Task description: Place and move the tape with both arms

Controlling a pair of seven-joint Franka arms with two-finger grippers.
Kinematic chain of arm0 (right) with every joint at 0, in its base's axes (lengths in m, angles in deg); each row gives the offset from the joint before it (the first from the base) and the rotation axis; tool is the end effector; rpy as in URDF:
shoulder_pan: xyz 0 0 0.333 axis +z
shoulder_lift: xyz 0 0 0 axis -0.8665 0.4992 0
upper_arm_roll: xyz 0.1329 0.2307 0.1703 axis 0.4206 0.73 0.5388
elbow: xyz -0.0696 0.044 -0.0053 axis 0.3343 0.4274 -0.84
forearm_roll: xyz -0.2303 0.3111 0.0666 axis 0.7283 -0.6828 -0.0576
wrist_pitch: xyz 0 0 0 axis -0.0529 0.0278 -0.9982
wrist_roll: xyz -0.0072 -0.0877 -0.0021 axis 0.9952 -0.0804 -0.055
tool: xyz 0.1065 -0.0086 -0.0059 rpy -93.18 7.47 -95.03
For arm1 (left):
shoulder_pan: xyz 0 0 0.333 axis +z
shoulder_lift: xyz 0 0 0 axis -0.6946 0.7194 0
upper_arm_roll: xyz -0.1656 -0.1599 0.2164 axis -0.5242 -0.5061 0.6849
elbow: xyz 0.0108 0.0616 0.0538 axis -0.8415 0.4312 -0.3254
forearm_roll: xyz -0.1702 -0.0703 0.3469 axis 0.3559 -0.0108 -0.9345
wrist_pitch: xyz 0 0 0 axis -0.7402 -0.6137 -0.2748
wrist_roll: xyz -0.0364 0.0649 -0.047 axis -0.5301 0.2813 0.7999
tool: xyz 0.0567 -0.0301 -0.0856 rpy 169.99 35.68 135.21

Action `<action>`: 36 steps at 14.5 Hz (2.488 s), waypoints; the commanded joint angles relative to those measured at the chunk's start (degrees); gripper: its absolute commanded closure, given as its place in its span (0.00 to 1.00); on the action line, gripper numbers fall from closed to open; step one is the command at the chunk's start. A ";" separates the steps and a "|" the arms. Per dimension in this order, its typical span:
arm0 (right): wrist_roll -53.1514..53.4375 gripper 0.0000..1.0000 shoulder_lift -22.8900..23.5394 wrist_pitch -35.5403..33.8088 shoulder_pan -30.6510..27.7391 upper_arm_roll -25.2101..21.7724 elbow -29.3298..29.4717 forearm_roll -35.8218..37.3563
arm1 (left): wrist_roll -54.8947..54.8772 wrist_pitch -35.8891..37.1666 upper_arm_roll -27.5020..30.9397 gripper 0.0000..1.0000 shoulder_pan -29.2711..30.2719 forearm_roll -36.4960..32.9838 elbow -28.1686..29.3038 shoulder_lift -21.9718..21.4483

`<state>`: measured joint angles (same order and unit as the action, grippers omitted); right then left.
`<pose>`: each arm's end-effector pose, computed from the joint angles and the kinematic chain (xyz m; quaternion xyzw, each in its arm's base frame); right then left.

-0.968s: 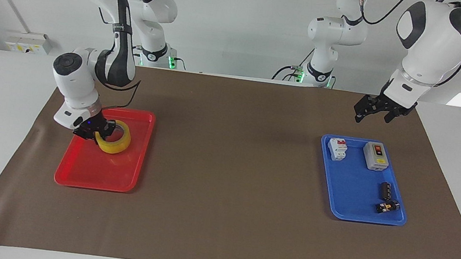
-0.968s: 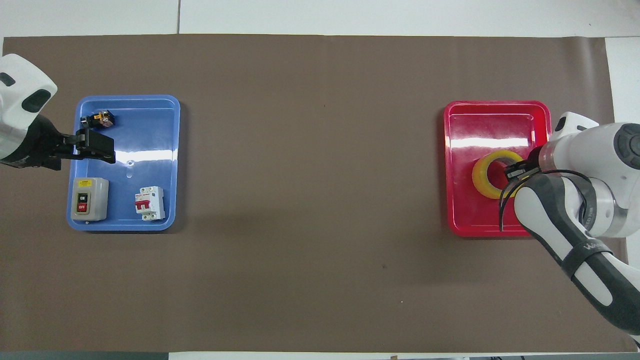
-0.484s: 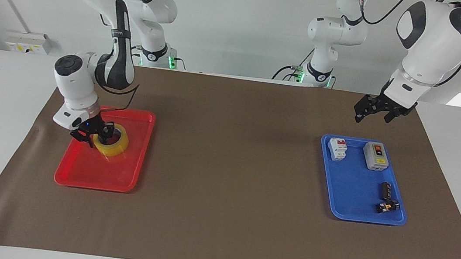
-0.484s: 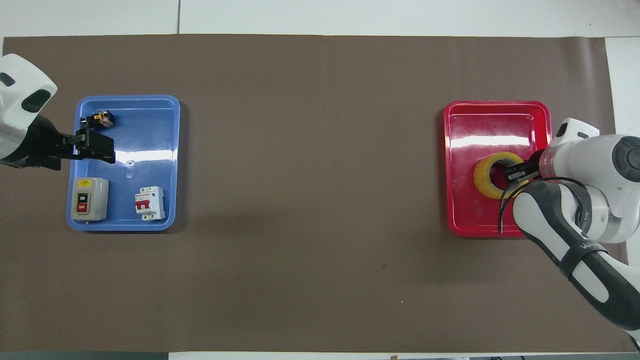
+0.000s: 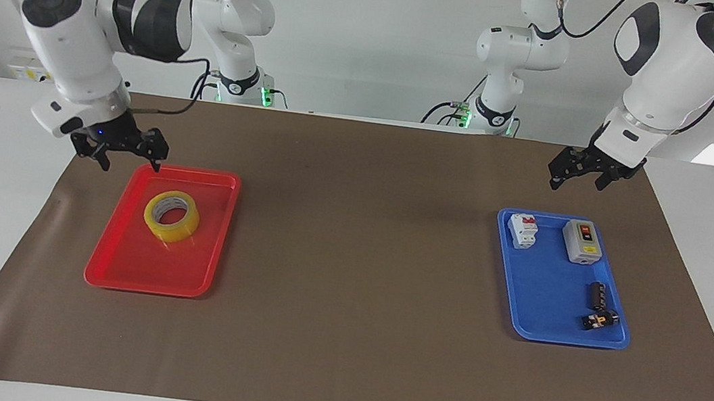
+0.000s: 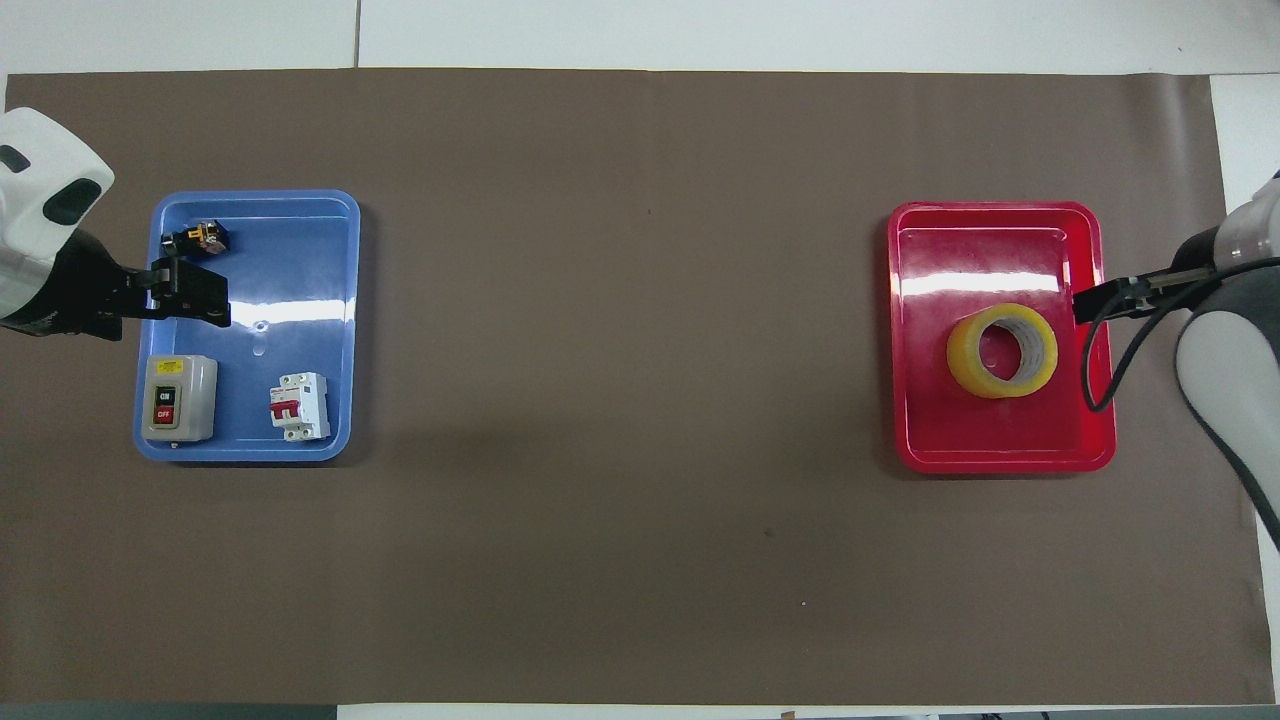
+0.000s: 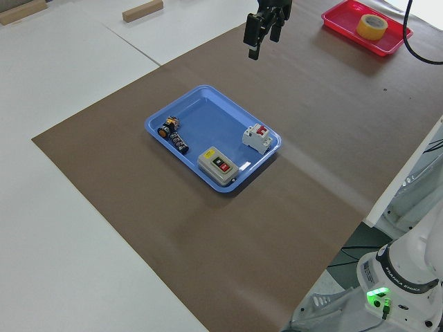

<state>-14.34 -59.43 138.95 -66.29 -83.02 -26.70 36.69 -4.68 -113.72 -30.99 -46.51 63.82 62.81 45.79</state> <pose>0.5482 -0.0393 0.5453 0.9986 0.0450 -0.0141 0.0257 0.5461 -0.0679 0.5764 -0.9995 -0.0176 0.0263 0.0008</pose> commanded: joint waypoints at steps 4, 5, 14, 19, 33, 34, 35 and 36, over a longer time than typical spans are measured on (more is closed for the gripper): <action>11.53 0.00 -0.35 -20.03 0.09 0.29 16.41 -0.08 | -0.69 -0.85 0.15 0.00 0.50 1.43 1.17 -1.04; 11.62 0.00 -0.26 -20.93 -0.27 0.20 17.05 -0.17 | -0.69 -0.85 0.15 0.00 0.41 1.43 1.17 -1.04; 15.40 0.00 0.43 -16.80 0.79 0.29 13.70 0.63 | -0.69 -0.85 0.15 0.00 0.41 1.43 1.17 -1.04; 15.40 0.00 -0.17 -17.51 0.96 0.99 13.01 0.27 | -0.69 -0.85 0.15 0.00 0.41 1.43 1.17 -1.04; 11.19 0.00 -0.17 -17.25 1.05 1.26 13.01 0.80 | -0.69 -0.85 0.15 0.00 0.50 1.43 1.17 -1.04; 11.10 0.00 -0.17 -17.25 1.05 1.26 13.01 0.80 | -0.69 -0.85 0.15 0.00 0.41 1.43 1.17 -1.12; 11.36 0.00 -0.17 -17.25 1.05 1.26 13.01 0.80 | -0.69 -0.85 0.15 0.00 0.41 1.43 1.17 -1.04; 11.80 0.00 -0.17 -16.90 1.05 1.26 13.01 0.71 | -0.69 -0.85 0.15 0.00 0.41 1.43 1.17 -1.04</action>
<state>-2.02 -59.90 122.36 -64.86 -82.21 -14.49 37.15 -4.68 -113.72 -30.98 -46.51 63.83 62.81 45.79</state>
